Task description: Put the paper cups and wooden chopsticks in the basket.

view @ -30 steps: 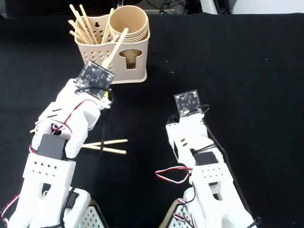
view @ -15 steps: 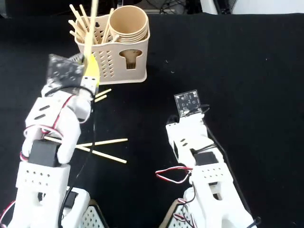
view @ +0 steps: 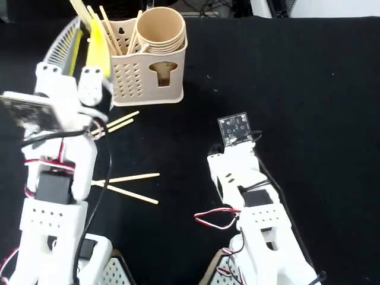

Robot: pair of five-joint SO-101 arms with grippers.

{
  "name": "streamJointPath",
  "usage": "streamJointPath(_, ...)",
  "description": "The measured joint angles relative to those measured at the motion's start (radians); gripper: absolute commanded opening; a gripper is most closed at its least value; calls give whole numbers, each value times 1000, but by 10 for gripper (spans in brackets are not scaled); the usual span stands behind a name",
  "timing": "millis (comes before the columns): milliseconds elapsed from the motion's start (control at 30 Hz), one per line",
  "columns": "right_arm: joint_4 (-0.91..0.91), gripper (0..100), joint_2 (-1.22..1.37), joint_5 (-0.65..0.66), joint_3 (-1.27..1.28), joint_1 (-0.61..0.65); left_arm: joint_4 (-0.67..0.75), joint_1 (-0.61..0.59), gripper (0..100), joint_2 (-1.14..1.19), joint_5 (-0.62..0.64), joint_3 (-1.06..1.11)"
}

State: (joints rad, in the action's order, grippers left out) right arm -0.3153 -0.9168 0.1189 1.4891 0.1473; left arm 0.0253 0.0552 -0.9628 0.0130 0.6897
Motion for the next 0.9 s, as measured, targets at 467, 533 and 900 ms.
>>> streamJointPath(467, 23, 15, 0, 0, 0, 0, 35, -107, 29, 528, 150, -358)
streamJointPath(533, 29, 15, 0, 0, 0, 0, 35, -107, 29, 575, 150, -368)
streamJointPath(900, 32, 15, 0, 0, 0, 0, 35, -107, 29, 792, 150, -370)
